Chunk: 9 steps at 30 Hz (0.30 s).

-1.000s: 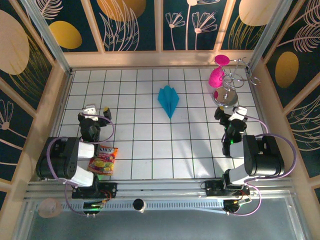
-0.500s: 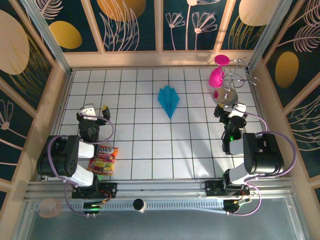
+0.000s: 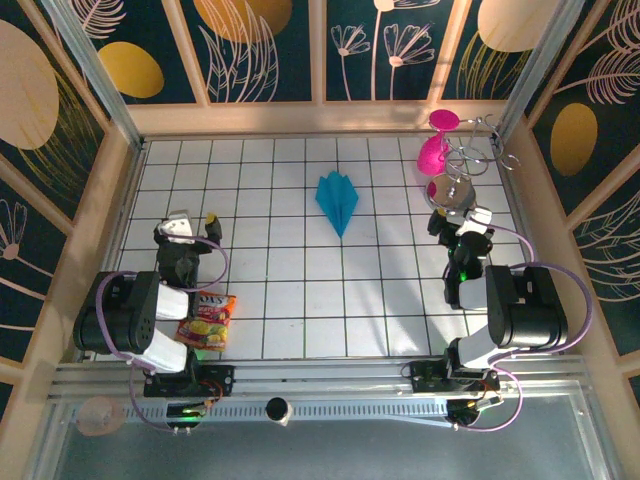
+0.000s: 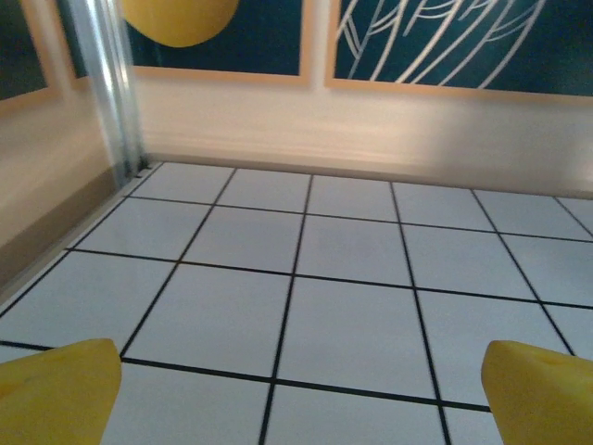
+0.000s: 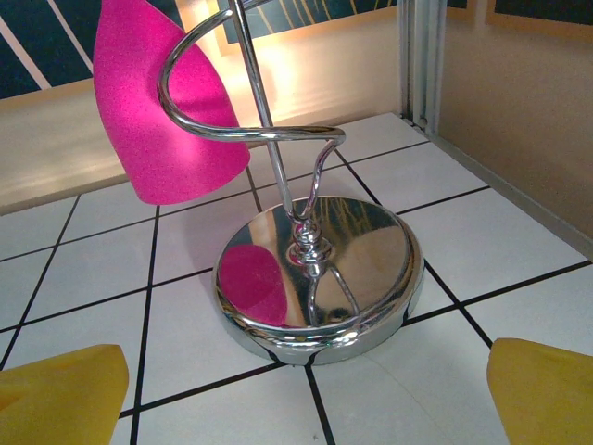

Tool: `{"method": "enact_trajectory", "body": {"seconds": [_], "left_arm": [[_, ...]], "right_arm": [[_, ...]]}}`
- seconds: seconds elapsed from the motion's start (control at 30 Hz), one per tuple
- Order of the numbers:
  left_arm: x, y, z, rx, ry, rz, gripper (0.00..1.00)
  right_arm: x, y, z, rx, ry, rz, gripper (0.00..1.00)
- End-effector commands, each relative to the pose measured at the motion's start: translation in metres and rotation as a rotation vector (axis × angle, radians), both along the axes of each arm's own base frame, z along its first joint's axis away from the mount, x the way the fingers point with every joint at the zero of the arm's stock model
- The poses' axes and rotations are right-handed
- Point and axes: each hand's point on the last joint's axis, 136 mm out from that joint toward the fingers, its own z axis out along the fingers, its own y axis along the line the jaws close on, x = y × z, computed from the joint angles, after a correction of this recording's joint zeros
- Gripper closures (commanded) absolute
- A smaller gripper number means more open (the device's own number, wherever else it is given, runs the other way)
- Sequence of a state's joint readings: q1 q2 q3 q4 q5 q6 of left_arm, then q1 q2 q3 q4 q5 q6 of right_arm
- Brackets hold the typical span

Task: Fold a paper plane with a square sheet of paper (pick it up from the middle)
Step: Reset both arms

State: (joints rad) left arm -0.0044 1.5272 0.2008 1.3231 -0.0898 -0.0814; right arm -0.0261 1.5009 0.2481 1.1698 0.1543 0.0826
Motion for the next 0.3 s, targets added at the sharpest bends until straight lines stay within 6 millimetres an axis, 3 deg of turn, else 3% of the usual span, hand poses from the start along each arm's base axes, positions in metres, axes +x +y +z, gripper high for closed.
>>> {"method": "enact_trajectory", "body": {"seconds": [0.0, 0.27], "left_arm": [[0.0087, -0.0001, 0.0055, 0.002, -0.010, -0.011, 0.01], [0.0080, 0.0001, 0.0057, -0.001, -0.012, -0.010, 0.01]], "right_arm": [[0.0066, 0.0033, 0.0094, -0.022, -0.026, 0.018, 0.01], [0.0066, 0.0037, 0.0093, -0.023, -0.026, 0.019, 0.01]]}}
